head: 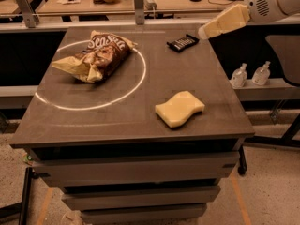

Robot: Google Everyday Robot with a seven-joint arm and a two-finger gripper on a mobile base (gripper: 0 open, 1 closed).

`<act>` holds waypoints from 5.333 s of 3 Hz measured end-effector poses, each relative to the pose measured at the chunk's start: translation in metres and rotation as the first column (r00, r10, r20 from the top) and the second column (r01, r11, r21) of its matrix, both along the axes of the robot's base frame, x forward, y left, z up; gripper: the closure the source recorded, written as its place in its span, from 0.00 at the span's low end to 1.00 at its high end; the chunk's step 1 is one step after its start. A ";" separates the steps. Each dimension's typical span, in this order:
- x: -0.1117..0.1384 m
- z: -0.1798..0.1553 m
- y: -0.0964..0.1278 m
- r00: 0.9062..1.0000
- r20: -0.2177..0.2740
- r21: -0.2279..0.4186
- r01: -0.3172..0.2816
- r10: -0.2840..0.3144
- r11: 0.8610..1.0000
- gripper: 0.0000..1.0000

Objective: Pick rxbar chocolate

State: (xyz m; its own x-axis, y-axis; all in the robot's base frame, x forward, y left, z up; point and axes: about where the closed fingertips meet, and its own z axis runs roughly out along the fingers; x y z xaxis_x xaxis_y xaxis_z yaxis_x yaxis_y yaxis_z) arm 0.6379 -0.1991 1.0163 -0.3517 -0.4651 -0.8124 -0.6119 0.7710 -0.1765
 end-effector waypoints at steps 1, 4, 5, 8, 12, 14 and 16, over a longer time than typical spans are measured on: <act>0.008 -0.007 0.006 0.999 0.028 0.005 0.034 -0.034 0.999 0.00; 0.095 -0.076 0.033 0.958 0.151 0.147 0.223 -0.245 0.964 0.00; 0.118 -0.089 0.032 0.945 0.169 0.180 0.250 -0.281 0.951 0.00; 0.166 -0.131 0.041 0.982 0.075 0.161 0.159 -0.173 0.974 0.00; 0.217 -0.162 0.031 1.000 0.006 0.095 0.020 -0.021 0.995 0.00; 0.230 -0.184 0.034 0.997 -0.047 0.069 -0.059 0.062 0.996 0.00; 0.228 -0.203 0.040 0.989 -0.109 0.061 -0.095 0.101 0.994 0.41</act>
Offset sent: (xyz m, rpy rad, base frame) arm 0.0867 0.0273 -0.0539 0.0915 -0.2381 -0.2254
